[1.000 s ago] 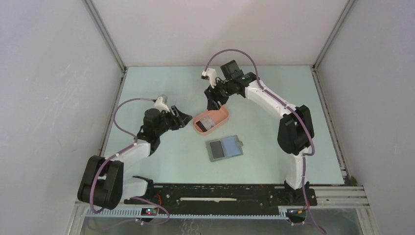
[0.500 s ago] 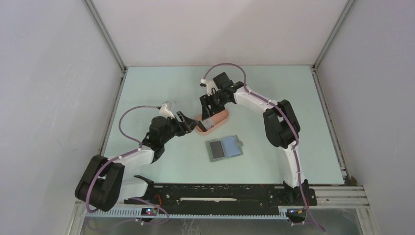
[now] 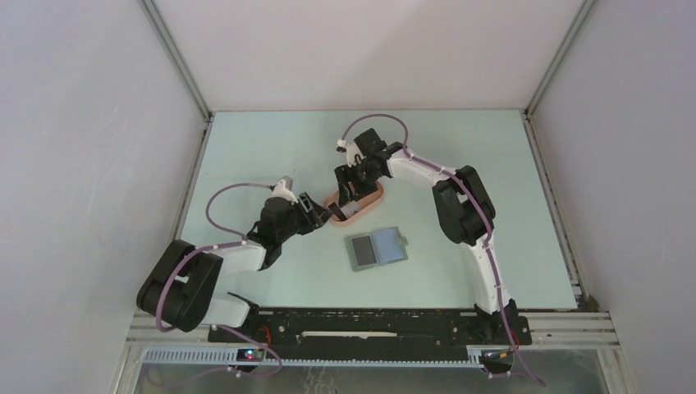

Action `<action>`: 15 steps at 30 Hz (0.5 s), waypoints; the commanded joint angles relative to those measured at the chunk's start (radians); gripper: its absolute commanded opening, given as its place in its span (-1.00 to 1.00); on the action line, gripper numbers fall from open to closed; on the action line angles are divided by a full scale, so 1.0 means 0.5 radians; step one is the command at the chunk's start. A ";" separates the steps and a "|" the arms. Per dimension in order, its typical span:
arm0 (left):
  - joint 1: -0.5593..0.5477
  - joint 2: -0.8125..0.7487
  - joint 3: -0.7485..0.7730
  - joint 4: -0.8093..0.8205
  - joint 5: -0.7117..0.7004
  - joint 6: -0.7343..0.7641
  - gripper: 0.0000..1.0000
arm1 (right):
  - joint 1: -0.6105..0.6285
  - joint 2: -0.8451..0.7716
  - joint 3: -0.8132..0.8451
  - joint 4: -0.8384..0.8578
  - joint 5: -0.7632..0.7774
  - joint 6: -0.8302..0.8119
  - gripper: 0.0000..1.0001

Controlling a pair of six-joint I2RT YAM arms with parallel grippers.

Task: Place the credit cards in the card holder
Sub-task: Pick up the credit card from the storage box.

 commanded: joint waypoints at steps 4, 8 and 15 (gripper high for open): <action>-0.040 0.126 0.089 0.022 -0.041 -0.026 0.07 | 0.008 0.022 0.087 -0.018 0.078 0.001 0.48; -0.050 0.175 0.120 0.016 -0.031 -0.023 -0.05 | 0.011 0.047 0.105 -0.046 0.037 -0.008 0.47; -0.054 0.245 0.148 0.013 -0.023 -0.016 -0.18 | 0.014 0.103 0.137 -0.094 -0.107 0.018 0.44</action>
